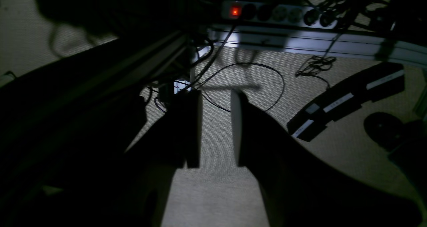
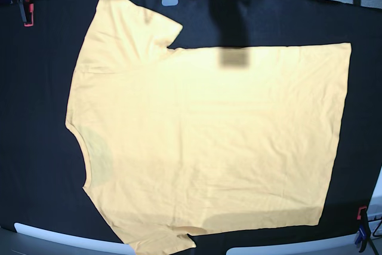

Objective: Layout the t-shirt on the table in an organized manner, then fold the t-shirt properly

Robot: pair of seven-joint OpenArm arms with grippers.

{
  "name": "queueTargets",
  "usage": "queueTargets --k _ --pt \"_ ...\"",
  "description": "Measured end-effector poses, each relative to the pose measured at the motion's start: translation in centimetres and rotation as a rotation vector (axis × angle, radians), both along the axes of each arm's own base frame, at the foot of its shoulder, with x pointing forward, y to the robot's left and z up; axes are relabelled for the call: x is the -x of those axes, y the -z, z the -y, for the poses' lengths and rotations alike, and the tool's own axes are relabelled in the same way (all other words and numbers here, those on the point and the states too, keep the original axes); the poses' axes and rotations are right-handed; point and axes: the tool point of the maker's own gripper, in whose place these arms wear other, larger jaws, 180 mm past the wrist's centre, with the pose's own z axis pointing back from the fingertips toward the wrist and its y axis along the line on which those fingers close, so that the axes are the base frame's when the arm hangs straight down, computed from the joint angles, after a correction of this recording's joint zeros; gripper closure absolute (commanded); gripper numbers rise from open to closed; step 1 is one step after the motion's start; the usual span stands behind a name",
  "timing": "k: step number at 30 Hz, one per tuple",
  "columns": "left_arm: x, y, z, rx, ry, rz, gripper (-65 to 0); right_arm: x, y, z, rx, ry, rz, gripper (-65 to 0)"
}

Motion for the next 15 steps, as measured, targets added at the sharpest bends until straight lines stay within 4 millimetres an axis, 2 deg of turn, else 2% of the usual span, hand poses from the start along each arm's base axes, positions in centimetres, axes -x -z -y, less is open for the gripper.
queueTargets --k 5,11,15 --pt "0.9 -0.4 -0.7 -0.02 -0.008 0.025 -12.5 1.3 -0.1 1.8 0.025 -0.005 -0.007 -15.4" --pt "3.9 -0.8 -1.4 -0.03 -0.001 -0.021 -12.5 3.2 -1.3 1.4 -0.087 -0.002 -0.008 -15.4" --pt "5.5 -1.7 -0.7 0.039 0.025 -0.029 -12.5 4.7 -2.9 1.6 -0.146 0.045 -0.031 -15.4"
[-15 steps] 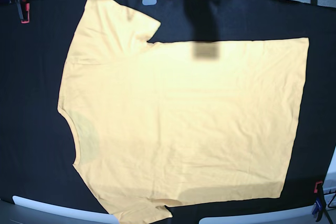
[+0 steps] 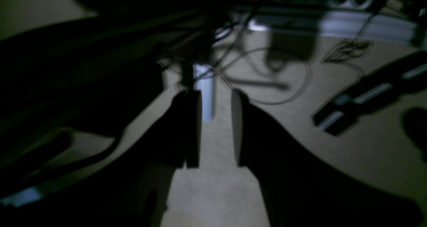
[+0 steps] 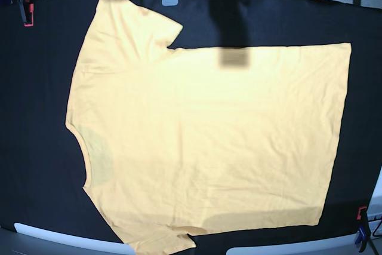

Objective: Layout the t-shirt on the table in an organized manner, then fold the t-shirt properly

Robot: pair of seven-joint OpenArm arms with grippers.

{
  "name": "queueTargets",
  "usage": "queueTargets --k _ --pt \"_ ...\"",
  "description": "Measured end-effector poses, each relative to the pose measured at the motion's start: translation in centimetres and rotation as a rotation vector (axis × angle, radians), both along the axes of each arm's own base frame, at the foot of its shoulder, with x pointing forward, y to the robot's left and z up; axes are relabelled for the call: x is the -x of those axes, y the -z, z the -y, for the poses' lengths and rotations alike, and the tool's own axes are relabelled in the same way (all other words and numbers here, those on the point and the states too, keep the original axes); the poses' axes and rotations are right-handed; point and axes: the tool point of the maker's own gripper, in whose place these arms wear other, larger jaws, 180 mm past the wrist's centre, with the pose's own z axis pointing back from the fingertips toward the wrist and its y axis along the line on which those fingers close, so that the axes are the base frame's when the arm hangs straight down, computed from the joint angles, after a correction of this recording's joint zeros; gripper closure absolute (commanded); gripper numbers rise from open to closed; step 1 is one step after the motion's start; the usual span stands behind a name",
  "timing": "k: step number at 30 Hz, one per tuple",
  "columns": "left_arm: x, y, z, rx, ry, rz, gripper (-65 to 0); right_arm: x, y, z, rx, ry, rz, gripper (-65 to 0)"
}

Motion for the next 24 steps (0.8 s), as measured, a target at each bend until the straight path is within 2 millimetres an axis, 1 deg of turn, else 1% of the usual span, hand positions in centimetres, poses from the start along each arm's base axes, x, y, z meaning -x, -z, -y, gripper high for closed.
queueTargets --k 2,5,8,10,13,15,17,20,22,24 --pt "0.4 -0.7 0.1 0.029 -0.017 0.015 -12.5 0.5 -1.0 0.8 -0.004 0.013 0.004 -15.4" --pt "0.9 -1.9 0.0 0.06 -0.073 0.036 -12.5 1.5 -2.6 2.5 0.012 -0.005 0.035 -15.4" --pt "2.0 -3.6 0.3 0.118 -0.082 0.037 -12.5 3.4 -4.4 3.9 0.027 -0.06 0.033 -15.4" --pt "2.1 -5.0 0.5 0.156 -0.069 0.043 -12.5 4.8 -5.8 4.1 0.008 -0.059 0.009 -15.4" --pt "1.6 -7.5 0.8 0.198 -0.024 0.087 -12.5 6.5 -8.2 4.1 -0.031 -0.072 -0.025 -15.4" --pt "1.3 -9.4 0.5 0.199 0.015 0.127 -12.5 6.6 -9.9 4.6 -0.031 -0.123 -0.008 -15.4" --pt "1.3 -11.4 -0.4 0.178 0.071 0.165 -12.5 6.6 -11.7 4.8 -0.04 -0.18 0.019 -15.4" --pt "1.3 -14.5 -2.1 0.136 0.147 0.198 -12.5 6.4 -14.8 3.7 -0.081 -0.261 0.064 -15.4" --pt "0.6 -16.6 -2.9 0.115 0.199 0.228 -12.5 6.2 -17.0 2.9 -0.107 -0.297 0.092 -15.4" --pt "-0.2 -18.6 -3.4 0.101 0.251 0.259 -12.5 5.3 -19.1 2.2 -0.129 -0.333 0.133 -15.4"
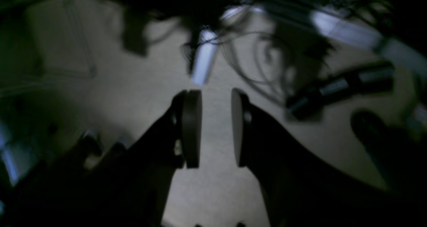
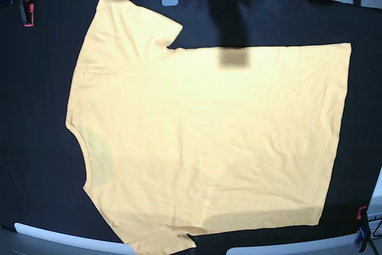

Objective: Layout the t-shirt on the table in an organized manner, then fold the t-shirt properly

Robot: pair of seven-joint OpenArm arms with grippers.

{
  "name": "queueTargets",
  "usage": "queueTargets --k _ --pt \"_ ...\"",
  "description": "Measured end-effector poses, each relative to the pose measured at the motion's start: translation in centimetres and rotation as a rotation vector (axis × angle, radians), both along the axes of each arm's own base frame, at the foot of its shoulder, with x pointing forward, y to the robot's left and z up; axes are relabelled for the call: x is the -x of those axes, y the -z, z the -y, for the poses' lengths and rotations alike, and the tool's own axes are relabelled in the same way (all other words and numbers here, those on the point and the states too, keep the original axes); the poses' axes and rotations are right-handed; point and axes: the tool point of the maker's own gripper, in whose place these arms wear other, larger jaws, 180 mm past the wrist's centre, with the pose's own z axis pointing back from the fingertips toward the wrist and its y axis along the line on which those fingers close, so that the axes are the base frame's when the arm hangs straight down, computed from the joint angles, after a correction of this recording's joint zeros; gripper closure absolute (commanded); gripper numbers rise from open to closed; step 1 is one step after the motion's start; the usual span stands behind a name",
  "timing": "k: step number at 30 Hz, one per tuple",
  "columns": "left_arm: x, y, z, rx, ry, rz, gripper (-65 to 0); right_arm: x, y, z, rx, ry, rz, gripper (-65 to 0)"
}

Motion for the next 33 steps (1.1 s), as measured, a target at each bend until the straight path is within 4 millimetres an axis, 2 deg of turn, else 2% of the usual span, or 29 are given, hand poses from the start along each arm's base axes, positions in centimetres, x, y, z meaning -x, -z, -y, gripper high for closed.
queueTargets --k 2,4,12,15,21,24,28,33 --pt "-0.6 -1.9 -0.4 -0.02 0.051 0.029 -12.5 -1.1 -2.0 -0.4 -0.007 -0.023 0.033 -15.4" --pt "-1.1 -3.4 -1.1 -0.068 0.131 0.06 -12.5 -2.9 -3.7 0.0 0.018 -0.046 0.077 -15.4" --pt "-8.1 -8.0 -4.8 -0.349 0.443 0.304 -12.5 -10.5 -9.5 1.5 0.08 -0.141 0.339 -15.4" --pt "-11.2 -9.5 -5.8 -0.438 0.546 0.431 -12.5 -12.4 -10.8 2.9 0.131 -0.175 0.399 -15.4" --pt "-15.7 -11.4 -7.0 -0.553 0.69 0.594 -12.7 -15.4 -12.2 5.4 0.219 -0.169 0.486 -15.4" --pt "-17.5 -11.1 -8.5 -0.598 0.718 0.606 -16.1 -16.6 -12.6 5.6 0.227 -0.164 0.527 -15.4" --pt "-18.8 -9.3 -10.7 -0.636 0.757 0.586 -23.0 -18.5 -13.4 5.4 0.223 -0.155 0.597 -15.4" --pt "-19.6 -6.6 -13.9 -0.697 0.841 0.519 -23.3 -19.3 -13.7 5.4 0.227 -0.153 0.622 -15.4"
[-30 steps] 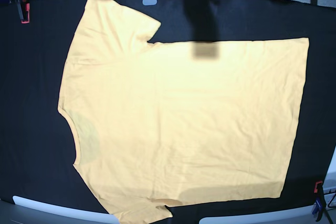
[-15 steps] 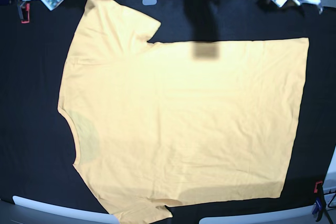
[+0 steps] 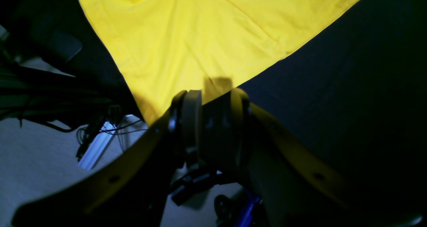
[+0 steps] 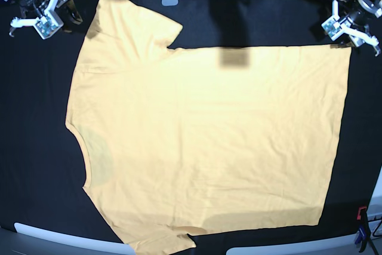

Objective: Layout the t-shirt on the table in an organized manner, then fold the t-shirt properly
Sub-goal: 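Move the left gripper to the shirt's shoulder corner and grasp it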

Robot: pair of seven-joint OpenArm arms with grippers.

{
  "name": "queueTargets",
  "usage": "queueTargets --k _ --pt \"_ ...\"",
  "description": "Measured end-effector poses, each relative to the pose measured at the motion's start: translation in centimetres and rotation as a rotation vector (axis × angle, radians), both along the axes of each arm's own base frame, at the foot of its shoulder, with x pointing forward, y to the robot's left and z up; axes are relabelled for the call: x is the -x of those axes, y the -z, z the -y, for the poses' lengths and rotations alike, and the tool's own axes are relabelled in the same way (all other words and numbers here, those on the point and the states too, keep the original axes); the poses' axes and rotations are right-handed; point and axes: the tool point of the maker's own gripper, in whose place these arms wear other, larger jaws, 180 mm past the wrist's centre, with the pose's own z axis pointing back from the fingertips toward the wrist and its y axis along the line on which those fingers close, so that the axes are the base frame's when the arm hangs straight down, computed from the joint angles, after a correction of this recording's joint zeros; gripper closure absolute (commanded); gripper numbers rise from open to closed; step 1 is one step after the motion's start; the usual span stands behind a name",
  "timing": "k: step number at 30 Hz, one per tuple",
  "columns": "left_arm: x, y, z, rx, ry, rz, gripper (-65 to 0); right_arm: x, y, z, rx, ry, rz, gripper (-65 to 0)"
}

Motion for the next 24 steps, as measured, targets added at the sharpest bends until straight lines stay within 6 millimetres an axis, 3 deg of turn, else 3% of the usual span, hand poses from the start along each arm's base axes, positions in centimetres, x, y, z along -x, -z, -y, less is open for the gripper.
queueTargets --k 3,7,13,24 --pt "-0.4 1.2 -0.7 -0.072 0.063 -0.018 -23.2 -0.5 -0.2 0.1 0.01 -0.003 0.018 -15.4" --pt "-1.0 2.8 0.5 -0.086 0.141 -0.036 -23.2 -1.3 -0.4 0.7 0.052 -0.01 0.048 -15.4" --pt "-3.4 3.9 0.2 -0.102 0.131 -0.009 -23.2 -1.2 -0.3 0.8 0.059 -0.007 0.036 -15.4" --pt "-5.2 3.3 -2.8 -0.16 0.135 -0.002 -23.2 -1.2 -0.3 0.8 0.057 -0.007 0.038 -15.4"
